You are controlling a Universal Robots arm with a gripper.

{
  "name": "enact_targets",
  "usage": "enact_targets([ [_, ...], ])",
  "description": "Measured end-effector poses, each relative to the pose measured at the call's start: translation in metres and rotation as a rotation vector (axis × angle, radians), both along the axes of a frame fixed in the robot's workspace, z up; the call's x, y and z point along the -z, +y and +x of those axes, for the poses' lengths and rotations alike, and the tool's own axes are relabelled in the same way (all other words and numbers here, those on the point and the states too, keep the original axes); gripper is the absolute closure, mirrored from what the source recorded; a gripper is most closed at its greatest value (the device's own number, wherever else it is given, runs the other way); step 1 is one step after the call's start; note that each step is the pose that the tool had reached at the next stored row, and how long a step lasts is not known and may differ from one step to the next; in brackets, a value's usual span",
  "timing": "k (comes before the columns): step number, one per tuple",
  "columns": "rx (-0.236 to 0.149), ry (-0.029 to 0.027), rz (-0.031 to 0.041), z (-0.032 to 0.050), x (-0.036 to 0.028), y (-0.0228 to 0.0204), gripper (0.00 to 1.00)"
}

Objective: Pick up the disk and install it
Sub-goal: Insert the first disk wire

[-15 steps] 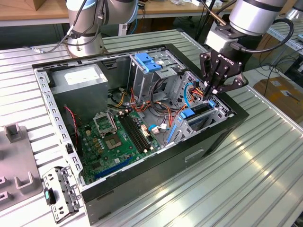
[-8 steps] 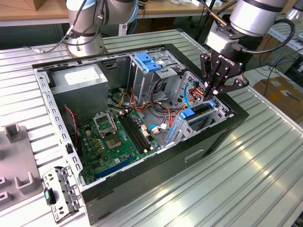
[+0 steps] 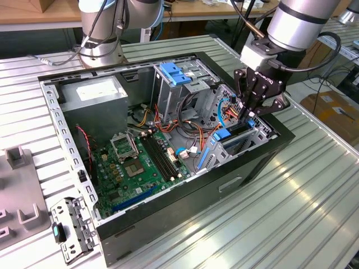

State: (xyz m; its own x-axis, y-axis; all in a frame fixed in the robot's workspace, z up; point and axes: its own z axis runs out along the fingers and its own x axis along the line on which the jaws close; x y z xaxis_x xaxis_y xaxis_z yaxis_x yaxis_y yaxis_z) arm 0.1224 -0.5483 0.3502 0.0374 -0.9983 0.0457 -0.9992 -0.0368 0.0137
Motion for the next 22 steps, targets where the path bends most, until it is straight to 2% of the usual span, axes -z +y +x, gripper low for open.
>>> enact_targets([
  [5, 0.022, -0.0003, -0.0001, -0.0001, 0.0016, 0.0, 0.84],
  [14, 0.022, -0.0002, -0.0005, 0.0, 0.0057, -0.0001, 0.84],
  [22, 0.025, -0.0003, 0.0002, 0.0, 0.0056, -0.0002, 0.84],
])
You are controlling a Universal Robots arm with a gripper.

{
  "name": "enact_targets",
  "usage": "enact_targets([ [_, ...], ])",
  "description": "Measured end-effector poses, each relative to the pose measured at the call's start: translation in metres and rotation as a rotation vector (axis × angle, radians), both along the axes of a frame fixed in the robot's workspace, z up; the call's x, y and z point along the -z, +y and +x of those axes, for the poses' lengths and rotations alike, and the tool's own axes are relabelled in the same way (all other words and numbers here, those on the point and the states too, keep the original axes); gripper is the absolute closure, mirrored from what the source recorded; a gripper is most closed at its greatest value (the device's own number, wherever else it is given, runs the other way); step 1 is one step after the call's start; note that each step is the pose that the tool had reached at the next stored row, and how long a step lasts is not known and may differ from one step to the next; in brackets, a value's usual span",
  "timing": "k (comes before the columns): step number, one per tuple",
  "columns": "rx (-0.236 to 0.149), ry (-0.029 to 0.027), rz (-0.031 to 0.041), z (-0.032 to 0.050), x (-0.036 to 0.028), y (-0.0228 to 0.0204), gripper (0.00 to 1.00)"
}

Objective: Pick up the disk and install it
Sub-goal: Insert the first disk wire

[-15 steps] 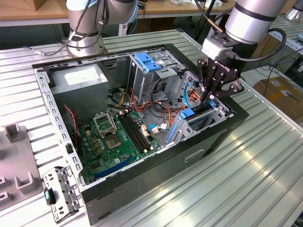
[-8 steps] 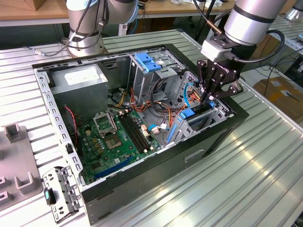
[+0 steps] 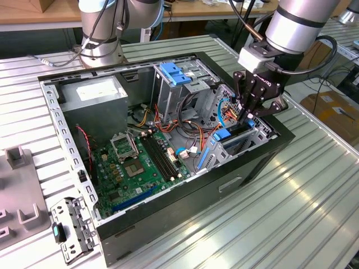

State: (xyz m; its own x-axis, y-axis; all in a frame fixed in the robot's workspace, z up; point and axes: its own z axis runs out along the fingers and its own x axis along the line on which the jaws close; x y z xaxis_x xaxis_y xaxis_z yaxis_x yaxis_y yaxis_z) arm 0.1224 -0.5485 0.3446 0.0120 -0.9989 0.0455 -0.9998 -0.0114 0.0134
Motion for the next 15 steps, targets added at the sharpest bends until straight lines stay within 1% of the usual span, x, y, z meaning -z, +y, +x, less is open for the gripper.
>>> enact_targets([
  [8, 0.02, 0.0, -0.0004, 0.0, -0.0005, -0.0001, 0.84],
  [10, 0.024, 0.0, 0.0, 0.0, 0.0006, -0.0004, 0.84],
  [12, 0.028, 0.0002, 0.0007, 0.0, 0.0028, -0.0018, 0.84],
  [15, 0.029, 0.0002, 0.0004, 0.0, 0.0029, -0.0018, 0.84],
])
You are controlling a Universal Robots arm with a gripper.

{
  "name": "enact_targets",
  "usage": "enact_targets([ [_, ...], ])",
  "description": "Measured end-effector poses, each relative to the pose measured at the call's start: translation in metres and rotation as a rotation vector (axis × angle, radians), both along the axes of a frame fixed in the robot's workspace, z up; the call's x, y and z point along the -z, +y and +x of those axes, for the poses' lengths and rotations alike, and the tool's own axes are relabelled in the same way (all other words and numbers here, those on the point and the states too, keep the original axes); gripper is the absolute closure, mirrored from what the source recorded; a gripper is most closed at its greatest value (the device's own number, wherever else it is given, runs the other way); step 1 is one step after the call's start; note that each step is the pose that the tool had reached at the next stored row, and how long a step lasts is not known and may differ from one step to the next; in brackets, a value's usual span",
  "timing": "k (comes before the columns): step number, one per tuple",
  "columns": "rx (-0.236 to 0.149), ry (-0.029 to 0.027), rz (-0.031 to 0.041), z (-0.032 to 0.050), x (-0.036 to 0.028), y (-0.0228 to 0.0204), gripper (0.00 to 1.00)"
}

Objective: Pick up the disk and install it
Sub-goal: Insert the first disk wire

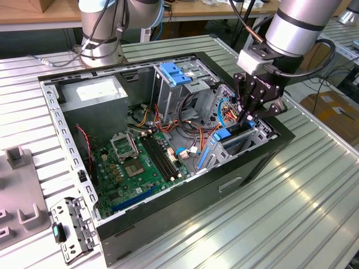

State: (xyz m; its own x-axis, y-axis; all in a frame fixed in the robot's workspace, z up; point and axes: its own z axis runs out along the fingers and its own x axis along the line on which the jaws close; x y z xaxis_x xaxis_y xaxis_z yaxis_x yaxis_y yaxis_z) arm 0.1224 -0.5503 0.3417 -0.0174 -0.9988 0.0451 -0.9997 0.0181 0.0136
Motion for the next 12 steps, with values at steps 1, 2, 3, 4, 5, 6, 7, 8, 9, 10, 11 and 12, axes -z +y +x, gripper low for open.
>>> enact_targets([
  [1, 0.0, 0.0, 0.0, 0.0, 0.0, 0.0, 0.84],
  [2, 0.0, 0.0, 0.0, 0.0, 0.0, 0.0, 0.84],
  [3, 0.0, 0.0, 0.0, 0.0, 0.0, 0.0, 0.84],
  [4, 0.0, 0.0, 0.0, 0.0, -0.0001, 0.0, 0.84],
  [5, 0.0, -0.0001, -0.0005, 0.0, -0.0016, -0.0001, 0.84],
  [6, 0.0, 0.0, -0.0005, 0.0, -0.0034, -0.0001, 0.83],
  [7, 0.0, 0.0, -0.0009, 0.0, -0.0065, -0.0001, 0.76],
  [8, 0.0, 0.0, -0.0008, 0.0, -0.0095, 0.0, 0.76],
  [9, 0.0, 0.0, -0.0015, 0.0, -0.0116, -0.0001, 0.76],
  [10, 0.0, 0.0, -0.0014, 0.0, -0.0116, 0.0, 0.76],
  [11, 0.0, 0.0, -0.0017, 0.0, -0.0116, -0.0001, 0.84],
  [12, 0.0, 0.0, -0.002, 0.0, -0.0117, 0.0, 0.89],
])
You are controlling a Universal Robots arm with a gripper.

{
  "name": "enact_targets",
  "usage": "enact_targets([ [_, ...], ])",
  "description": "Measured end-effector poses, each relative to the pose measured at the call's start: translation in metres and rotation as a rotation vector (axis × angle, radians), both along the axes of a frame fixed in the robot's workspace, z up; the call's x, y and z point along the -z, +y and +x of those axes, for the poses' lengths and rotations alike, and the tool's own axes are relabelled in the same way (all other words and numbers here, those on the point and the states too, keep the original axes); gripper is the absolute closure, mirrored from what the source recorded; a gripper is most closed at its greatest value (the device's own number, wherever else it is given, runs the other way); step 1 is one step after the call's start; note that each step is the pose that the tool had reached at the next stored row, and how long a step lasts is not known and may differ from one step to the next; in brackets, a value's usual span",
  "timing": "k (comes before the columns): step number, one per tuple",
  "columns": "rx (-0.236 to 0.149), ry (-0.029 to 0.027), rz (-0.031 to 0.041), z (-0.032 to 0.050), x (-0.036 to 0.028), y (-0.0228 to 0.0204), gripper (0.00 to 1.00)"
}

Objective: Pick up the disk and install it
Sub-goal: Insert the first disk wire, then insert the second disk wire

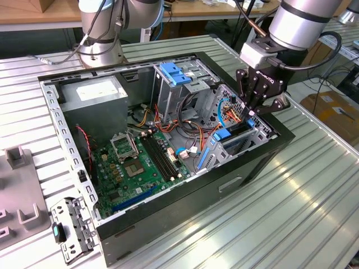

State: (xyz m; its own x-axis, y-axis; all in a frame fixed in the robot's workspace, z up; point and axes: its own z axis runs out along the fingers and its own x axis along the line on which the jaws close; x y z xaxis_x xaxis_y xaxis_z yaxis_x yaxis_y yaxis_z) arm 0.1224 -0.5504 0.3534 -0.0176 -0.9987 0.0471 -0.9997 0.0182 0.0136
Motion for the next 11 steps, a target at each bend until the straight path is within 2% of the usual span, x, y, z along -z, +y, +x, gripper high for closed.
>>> enact_targets([
  [11, 0.0, 0.0, -0.0014, 0.0, -0.0002, 0.0, 0.89],
])
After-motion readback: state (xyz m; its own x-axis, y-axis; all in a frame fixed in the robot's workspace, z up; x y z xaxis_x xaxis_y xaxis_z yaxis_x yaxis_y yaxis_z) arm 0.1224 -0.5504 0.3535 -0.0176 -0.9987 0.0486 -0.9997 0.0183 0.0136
